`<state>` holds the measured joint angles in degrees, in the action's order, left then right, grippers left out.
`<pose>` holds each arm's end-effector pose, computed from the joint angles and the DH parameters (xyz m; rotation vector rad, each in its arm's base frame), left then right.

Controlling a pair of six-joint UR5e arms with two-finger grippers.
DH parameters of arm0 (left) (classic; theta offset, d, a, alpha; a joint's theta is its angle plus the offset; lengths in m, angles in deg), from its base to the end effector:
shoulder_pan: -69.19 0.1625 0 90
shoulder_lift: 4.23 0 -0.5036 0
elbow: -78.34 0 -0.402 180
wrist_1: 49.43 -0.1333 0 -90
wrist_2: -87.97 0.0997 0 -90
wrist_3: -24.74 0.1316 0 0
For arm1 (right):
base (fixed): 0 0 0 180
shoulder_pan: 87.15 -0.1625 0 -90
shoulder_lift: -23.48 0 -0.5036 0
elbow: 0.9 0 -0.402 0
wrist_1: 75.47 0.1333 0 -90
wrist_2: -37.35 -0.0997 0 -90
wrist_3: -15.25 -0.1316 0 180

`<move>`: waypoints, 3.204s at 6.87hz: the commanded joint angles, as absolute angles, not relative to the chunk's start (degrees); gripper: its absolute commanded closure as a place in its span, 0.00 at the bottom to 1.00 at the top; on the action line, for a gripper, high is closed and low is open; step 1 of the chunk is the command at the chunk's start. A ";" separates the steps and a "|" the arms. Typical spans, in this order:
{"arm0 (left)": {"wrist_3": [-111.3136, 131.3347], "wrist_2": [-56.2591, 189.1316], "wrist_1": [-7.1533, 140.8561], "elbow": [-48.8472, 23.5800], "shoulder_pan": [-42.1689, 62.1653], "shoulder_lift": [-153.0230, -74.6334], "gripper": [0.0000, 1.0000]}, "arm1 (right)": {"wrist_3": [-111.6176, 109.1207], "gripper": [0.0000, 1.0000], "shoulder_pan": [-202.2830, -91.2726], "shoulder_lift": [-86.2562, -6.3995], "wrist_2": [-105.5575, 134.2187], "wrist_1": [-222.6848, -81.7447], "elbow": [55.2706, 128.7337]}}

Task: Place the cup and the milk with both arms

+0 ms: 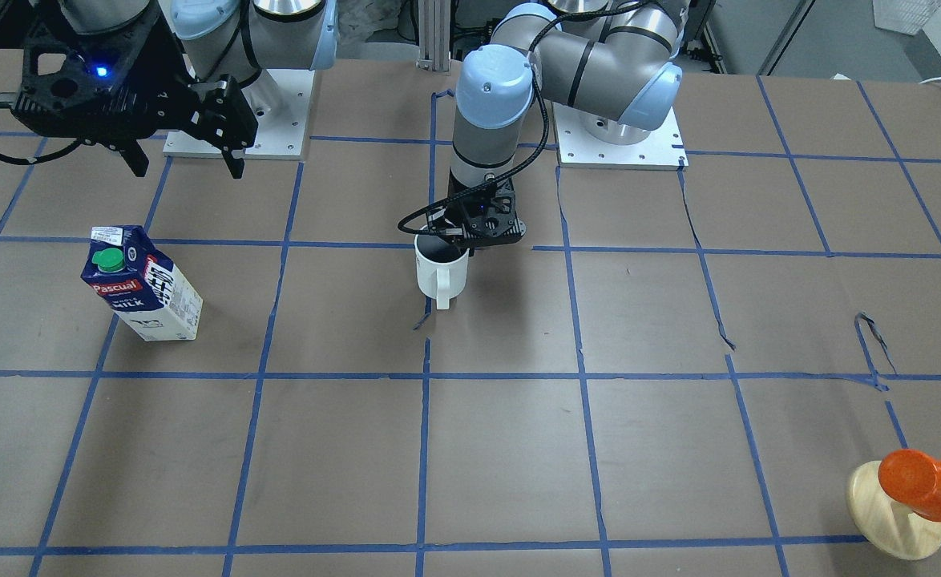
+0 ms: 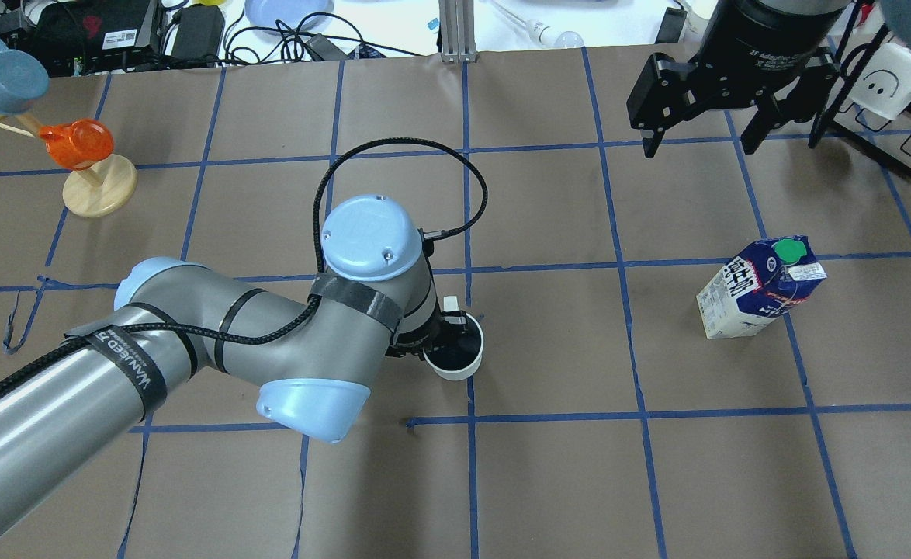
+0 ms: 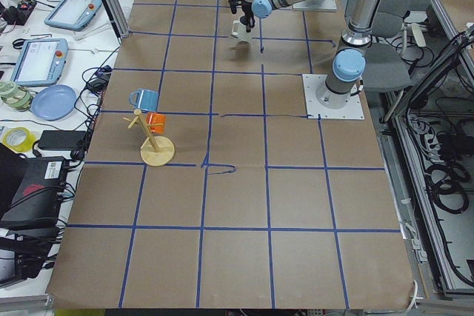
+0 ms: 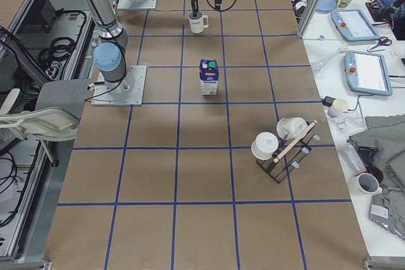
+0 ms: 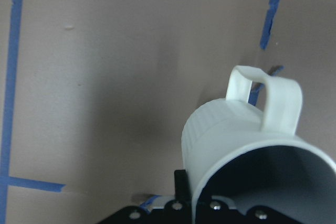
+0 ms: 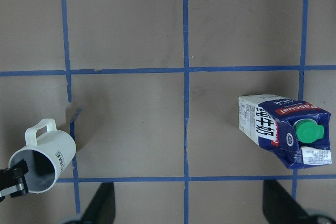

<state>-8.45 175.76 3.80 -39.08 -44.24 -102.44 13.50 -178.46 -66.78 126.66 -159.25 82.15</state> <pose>-0.3262 -0.4046 0.2973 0.2630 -3.0870 -0.0012 0.1462 -0.4953 0.5867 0.0119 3.1290 -0.0265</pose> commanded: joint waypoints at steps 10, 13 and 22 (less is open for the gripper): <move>27.94 176.91 19.46 -30.17 -24.29 -92.85 0.00 | 27.43 0.01 -163.39 -60.20 127.18 -162.73 89.95; 34.94 176.82 35.82 -11.00 -17.82 -92.90 0.00 | 31.17 0.02 -159.39 -59.75 127.35 -167.48 96.45; 33.80 176.48 33.98 -11.58 -17.91 -93.79 0.00 | 31.25 0.62 -159.65 -60.10 131.65 -173.73 103.77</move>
<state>34.16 176.57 34.11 -11.56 -17.89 -93.75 31.65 -159.50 -59.93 131.26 -173.82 103.96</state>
